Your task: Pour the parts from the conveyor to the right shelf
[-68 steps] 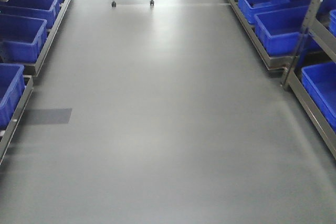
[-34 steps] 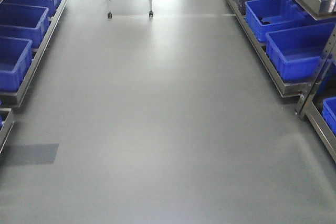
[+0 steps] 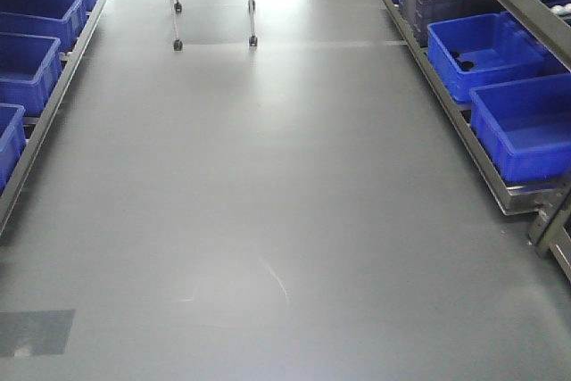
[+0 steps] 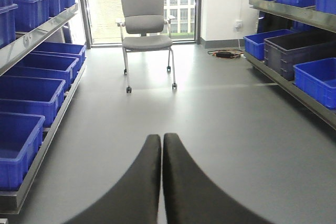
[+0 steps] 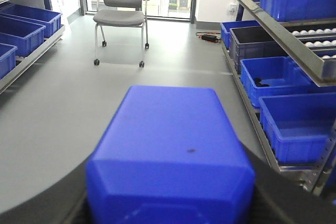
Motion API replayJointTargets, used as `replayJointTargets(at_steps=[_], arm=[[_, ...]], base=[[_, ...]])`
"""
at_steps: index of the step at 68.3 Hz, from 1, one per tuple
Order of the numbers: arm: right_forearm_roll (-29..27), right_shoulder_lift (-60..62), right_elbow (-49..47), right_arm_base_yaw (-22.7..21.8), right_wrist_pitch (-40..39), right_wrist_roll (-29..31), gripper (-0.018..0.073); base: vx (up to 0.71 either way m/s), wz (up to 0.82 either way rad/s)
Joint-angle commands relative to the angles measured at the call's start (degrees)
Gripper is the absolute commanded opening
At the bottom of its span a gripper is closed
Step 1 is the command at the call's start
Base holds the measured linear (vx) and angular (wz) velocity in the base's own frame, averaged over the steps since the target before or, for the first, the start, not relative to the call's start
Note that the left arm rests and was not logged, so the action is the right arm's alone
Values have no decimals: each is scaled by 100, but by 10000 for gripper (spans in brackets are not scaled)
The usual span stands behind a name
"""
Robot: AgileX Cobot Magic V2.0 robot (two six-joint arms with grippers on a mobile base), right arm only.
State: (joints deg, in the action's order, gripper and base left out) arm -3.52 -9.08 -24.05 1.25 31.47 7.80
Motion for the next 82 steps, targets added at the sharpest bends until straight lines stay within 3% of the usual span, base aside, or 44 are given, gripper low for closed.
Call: replayJointTargets(at_steps=[1,26,82], arm=[[-7,-62,-158,-13,-477,55,-6],[-7,-62,-158,-13,-477,55,-6],[-2,-62,-158,-13,-477,55,-6]], base=[[34,8],[25,39],[20,79]])
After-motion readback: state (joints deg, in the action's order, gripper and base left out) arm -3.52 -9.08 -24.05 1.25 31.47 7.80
